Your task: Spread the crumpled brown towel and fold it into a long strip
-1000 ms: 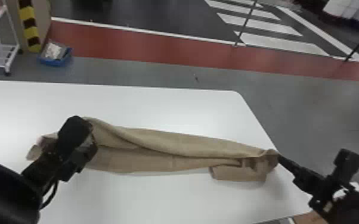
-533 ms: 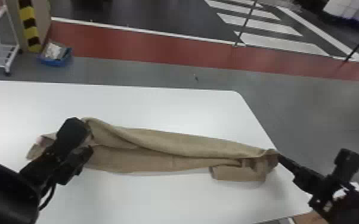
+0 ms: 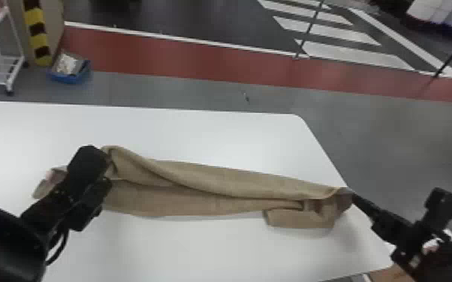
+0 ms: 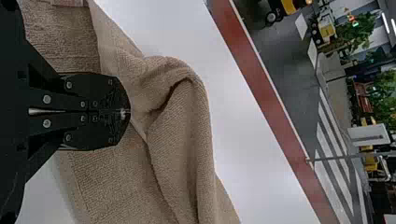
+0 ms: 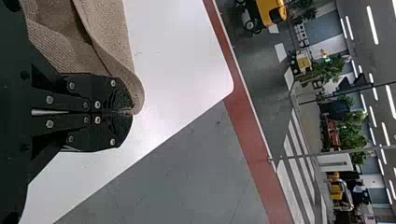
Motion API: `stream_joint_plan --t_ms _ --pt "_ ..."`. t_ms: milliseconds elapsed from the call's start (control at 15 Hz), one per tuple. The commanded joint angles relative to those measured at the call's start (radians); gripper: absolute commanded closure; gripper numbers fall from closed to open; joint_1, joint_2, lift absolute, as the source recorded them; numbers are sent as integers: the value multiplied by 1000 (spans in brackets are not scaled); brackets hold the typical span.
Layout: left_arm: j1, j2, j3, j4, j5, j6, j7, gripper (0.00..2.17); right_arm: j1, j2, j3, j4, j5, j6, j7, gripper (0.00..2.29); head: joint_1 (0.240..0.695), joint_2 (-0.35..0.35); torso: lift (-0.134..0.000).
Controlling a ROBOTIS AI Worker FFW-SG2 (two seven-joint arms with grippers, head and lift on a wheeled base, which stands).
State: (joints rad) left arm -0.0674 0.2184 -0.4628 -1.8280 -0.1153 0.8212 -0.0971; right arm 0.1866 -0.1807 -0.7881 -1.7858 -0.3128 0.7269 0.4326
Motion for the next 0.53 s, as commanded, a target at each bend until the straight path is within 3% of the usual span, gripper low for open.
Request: stream_joint_plan --t_ms 0,200,467 --pt "35 6 39 -96 34 22 -1 1548 5 3 -11 -15 -15 0 2 1511 695 -350 -123" --pt "89 24 131 -274 154 77 7 1565 8 0 -31 -30 -35 18 2 1511 695 -350 -123" --pt "204 84 337 -528 379 138 4 1565 7 -8 -100 -72 -81 67 6 1511 695 -350 -123"
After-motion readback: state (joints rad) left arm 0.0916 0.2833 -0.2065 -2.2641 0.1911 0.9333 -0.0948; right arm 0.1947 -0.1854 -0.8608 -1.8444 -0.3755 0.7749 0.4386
